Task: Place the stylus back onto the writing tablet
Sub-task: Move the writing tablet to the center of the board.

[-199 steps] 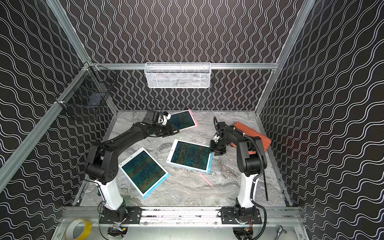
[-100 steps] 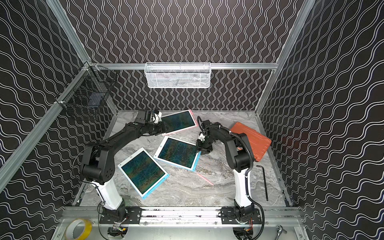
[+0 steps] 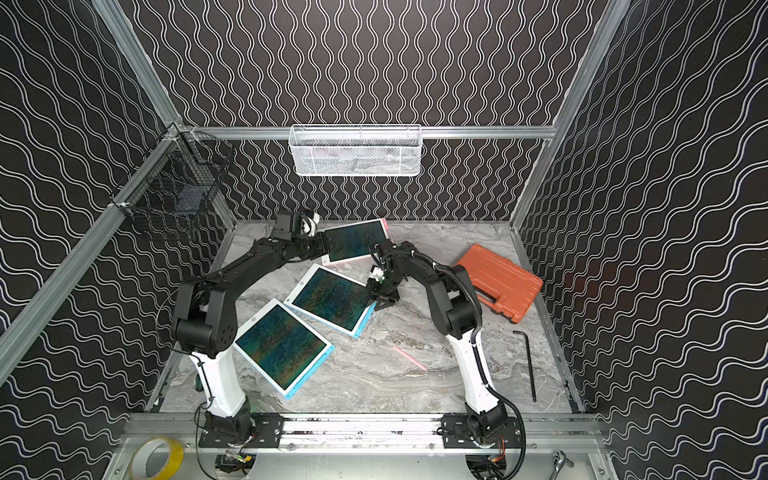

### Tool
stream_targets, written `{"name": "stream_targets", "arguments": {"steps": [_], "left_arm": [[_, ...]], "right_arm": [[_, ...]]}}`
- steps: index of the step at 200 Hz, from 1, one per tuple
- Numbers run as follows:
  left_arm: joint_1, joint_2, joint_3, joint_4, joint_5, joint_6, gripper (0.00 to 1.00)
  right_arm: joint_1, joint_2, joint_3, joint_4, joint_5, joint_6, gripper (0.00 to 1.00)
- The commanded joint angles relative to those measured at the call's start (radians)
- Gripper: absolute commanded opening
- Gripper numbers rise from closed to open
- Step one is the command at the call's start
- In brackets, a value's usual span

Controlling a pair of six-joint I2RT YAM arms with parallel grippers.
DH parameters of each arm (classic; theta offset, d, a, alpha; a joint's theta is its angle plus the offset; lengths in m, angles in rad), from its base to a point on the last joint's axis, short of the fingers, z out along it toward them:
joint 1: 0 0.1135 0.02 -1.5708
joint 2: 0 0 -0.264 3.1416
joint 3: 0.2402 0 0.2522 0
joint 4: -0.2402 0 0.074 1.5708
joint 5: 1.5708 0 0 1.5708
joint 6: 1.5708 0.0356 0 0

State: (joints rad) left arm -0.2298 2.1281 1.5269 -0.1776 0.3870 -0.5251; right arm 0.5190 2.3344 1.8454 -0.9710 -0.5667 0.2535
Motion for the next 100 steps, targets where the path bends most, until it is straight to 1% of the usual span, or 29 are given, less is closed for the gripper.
{"name": "stream_targets", "arguments": {"steps": [1, 28, 45, 54, 73, 78, 86, 96, 100], "left_arm": [[0.019, 0.062, 0.071, -0.005, -0.101, -0.056, 0.57], [0.052, 0.155, 0.152, 0.016, -0.099, -0.132, 0.57], [0.065, 0.197, 0.194, 0.025, -0.105, -0.159, 0.57], [0.069, 0.216, 0.214, 0.029, -0.112, -0.169, 0.57], [0.078, 0.265, 0.26, 0.019, -0.12, -0.196, 0.57], [0.079, 0.275, 0.265, 0.024, -0.121, -0.206, 0.58], [0.082, 0.286, 0.273, 0.028, -0.125, -0.218, 0.61], [0.084, 0.304, 0.287, 0.028, -0.128, -0.227, 0.68], [0.084, 0.312, 0.296, 0.023, -0.128, -0.229, 0.71]], "right_arm": [[0.028, 0.023, 0.015, -0.019, -0.01, 0.0, 0.46], [0.042, 0.021, 0.009, 0.003, -0.054, -0.003, 0.46], [0.04, 0.004, 0.009, 0.003, -0.032, -0.001, 0.46], [0.015, -0.035, -0.016, 0.028, -0.004, 0.018, 0.46], [-0.075, -0.133, -0.075, 0.096, 0.037, 0.08, 0.48], [-0.116, -0.148, -0.066, 0.091, 0.061, 0.083, 0.51], [-0.147, -0.163, -0.038, 0.078, 0.093, 0.081, 0.56], [-0.181, -0.169, 0.001, 0.071, 0.123, 0.081, 0.69], [-0.194, -0.167, 0.016, 0.072, 0.131, 0.084, 0.72]]}}
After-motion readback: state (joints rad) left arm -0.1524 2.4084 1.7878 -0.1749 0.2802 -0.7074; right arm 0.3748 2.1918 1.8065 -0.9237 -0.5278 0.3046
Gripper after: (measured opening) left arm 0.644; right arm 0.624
